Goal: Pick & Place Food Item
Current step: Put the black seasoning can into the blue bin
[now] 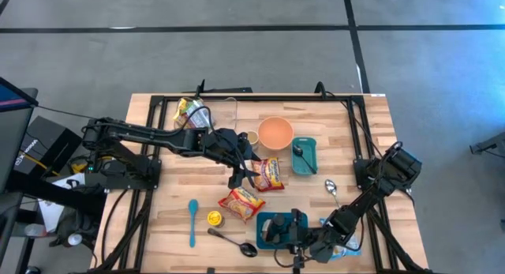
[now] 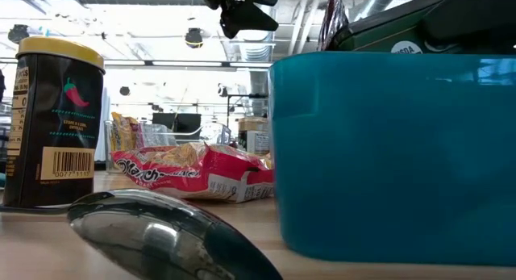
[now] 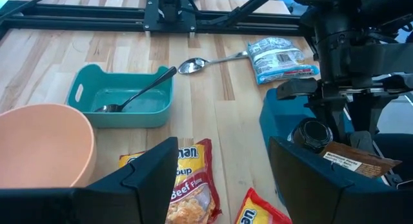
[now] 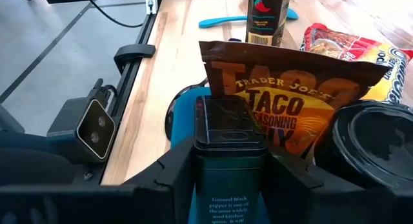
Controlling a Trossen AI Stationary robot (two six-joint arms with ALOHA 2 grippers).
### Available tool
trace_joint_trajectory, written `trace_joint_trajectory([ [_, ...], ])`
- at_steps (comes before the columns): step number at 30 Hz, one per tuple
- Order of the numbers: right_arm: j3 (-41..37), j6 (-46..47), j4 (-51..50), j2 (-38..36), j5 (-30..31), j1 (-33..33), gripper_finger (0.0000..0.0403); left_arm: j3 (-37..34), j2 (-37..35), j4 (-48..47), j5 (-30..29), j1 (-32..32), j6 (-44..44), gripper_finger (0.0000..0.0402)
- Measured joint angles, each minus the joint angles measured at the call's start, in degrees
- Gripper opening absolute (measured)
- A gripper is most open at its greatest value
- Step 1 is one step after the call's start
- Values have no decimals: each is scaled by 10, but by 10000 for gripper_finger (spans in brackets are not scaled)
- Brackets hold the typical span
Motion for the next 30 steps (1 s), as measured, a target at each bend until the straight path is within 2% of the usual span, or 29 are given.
trace_joint_trajectory([
  [6,0,7,0,0,1,-2,149,0,0,0,0,0,0,237],
  [17,0,17,-4,0,1,-2,184,0,0,-2,0,0,0,237],
  [30,0,15,-9,-1,0,0,167,0,0,-2,0,0,0,237],
])
